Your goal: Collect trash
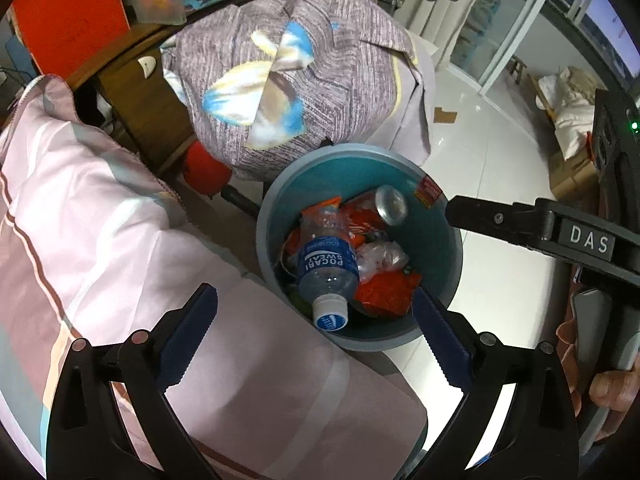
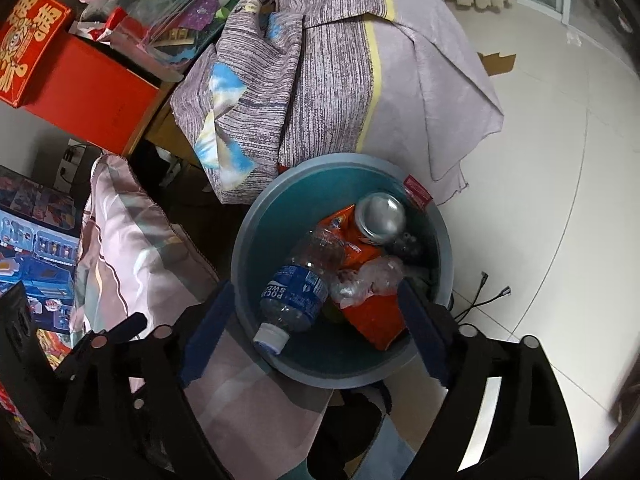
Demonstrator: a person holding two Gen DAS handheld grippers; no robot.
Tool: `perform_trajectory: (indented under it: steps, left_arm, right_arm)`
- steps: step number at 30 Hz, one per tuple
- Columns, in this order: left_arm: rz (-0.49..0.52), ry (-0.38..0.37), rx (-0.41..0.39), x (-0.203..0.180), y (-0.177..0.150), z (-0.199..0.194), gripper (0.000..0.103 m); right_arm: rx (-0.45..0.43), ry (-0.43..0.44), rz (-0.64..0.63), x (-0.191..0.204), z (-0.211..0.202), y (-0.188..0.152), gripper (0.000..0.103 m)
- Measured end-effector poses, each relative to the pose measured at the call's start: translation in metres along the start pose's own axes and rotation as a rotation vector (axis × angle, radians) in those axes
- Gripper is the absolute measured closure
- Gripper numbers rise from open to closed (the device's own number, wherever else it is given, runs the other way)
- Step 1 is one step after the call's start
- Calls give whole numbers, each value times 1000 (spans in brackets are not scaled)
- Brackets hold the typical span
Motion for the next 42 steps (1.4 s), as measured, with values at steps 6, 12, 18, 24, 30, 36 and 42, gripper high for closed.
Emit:
perform_trajectory:
  steps: [6, 12, 18, 24, 30, 36, 42]
  left_arm:
    - [-42, -42, 5, 6, -12, -17, 5]
    - [-70, 4, -4, 22, -34, -38, 5]
    - [-135, 33, -30, 46, -56, -62, 4]
    - [-186, 50, -66, 64, -79, -84, 4]
    - [-211, 57, -87, 73, -97, -98, 4]
    - [-225, 71, -116, 79, -110, -107, 4]
    - [-235, 90, -134, 84, -123, -114, 4]
  right_arm:
    - [-30, -11, -64, 18, -24, -15, 7]
    - [-38, -52, -169, 41, -47, -35, 7]
    - [-64, -100, -255, 58, -72, -58, 7]
    - [-70, -173, -325, 68, -84, -82, 7]
    - [-78, -203, -363, 77, -91, -105, 7]
    - [-81, -184, -378, 83, -91, -116, 7]
    - [-82, -176, -382, 86, -92, -122, 7]
Point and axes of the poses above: each gripper's, at about its wrist camera, not at the fingertips, and z roughly the way its jaws point, x to its left, y to its top, the point moved 7 cm from there along z, roughly the way its jaws point, and after that the axes turned 11 degrees about -z, right-handed, at the moved point
